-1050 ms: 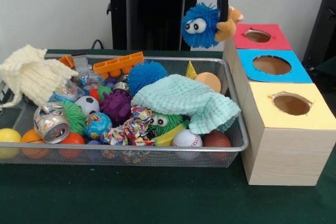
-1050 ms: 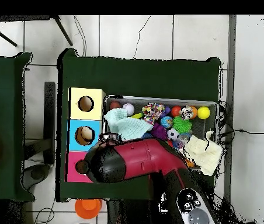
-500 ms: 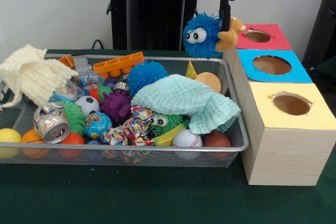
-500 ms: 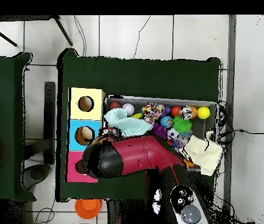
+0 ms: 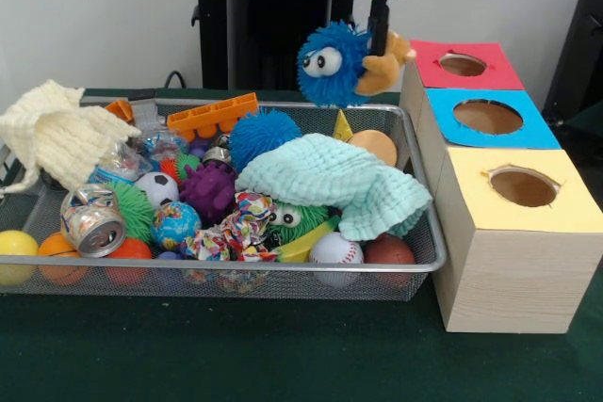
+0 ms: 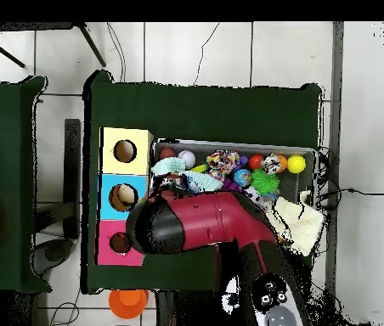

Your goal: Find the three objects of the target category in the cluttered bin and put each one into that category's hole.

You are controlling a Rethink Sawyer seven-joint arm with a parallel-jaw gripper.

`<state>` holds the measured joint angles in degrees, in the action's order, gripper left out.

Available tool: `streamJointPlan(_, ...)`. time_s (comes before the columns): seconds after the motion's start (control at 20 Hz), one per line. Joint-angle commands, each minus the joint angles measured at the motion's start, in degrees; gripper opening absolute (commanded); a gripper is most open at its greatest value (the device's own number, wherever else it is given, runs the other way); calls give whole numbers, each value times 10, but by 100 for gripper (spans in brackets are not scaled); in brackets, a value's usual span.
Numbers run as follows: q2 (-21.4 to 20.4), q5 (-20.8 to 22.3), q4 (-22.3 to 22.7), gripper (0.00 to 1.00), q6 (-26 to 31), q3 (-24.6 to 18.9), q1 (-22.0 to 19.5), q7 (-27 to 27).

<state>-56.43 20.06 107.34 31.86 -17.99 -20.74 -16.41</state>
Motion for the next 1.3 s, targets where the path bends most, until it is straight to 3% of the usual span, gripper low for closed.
streamJointPlan(0.05, -3, 51, -55, 0, 77, 59, 12, -119)
streamJointPlan(0.4, -6, 38, -47, 0, 91, 69, 25, -119)
streamJointPlan(0.45, -3, 33, -48, 100, 93, 73, 31, -122)
streamJointPlan(1.0, -7, 23, -27, 100, 73, 84, 46, -128)
streamJointPlan(1.3, 1, -1, -43, 100, 70, 66, 25, -111)
